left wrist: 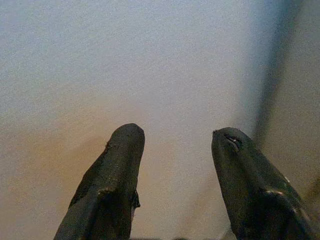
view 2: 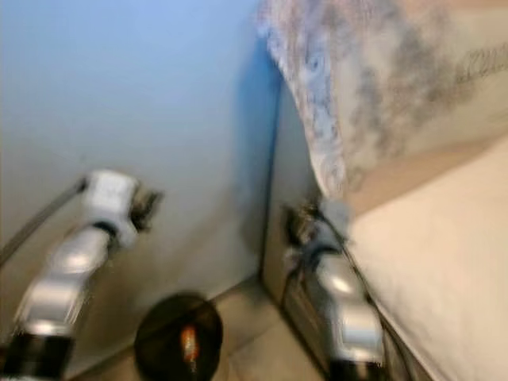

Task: Clean up the room

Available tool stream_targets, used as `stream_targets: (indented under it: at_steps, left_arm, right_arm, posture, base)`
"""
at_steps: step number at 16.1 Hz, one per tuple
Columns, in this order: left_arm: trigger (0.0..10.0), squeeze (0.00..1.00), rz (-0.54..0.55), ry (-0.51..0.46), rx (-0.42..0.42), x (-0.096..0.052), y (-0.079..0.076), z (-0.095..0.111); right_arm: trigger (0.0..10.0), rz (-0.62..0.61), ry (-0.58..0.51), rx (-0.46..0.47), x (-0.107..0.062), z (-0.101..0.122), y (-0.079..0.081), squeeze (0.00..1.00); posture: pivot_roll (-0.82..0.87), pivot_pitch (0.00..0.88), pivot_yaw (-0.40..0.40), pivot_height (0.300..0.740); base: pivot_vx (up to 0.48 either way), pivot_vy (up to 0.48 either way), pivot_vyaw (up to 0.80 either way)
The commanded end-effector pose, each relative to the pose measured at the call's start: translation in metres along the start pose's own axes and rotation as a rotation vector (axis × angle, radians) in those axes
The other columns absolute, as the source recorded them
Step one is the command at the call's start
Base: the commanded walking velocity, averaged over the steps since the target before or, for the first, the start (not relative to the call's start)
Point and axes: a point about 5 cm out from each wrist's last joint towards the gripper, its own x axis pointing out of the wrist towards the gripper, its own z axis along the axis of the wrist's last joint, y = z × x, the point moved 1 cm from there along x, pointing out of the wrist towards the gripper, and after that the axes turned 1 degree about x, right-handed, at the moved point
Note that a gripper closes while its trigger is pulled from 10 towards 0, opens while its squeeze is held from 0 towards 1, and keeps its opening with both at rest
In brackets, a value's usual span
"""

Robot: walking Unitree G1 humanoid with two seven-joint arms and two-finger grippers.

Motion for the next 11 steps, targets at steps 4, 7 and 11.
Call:
stream_targets:
  at_steps: [4, 7, 11]
  left_arm:
    - [10.0, 0.00, 0.007, 0.004, 0.028, -0.0040, 0.0061, -0.0024]
    - [10.0, 0.00, -0.007, -0.001, 0.051, -0.0032, 0.0043, -0.0012]
    - [10.0, 0.00, -0.008, -0.005, 0.053, -0.0020, 0.0048, 0.0002]
  right_arm:
    - [10.0, 0.012, -0.003, 0.011, -0.0008, 0.0027, 0.0070, 0.00]
    - [10.0, 0.016, -0.002, 0.009, -0.0004, 0.0023, 0.0078, 0.00]
    - [10.0, 0.027, -0.013, 0.003, 0.0004, 0.0043, 0.0088, 0.00]
  posture:
    - [-0.02, 0.000, 0.011, 0.740]
    - [-0.02, 0.000, 0.009, 0.740]
    - [-0.02, 0.000, 0.008, 0.740]
  base:
    - [0.000, 0.000, -0.78]
    - [0.000, -0.160, -0.78]
    - [0.000, -0.480, 0.00]
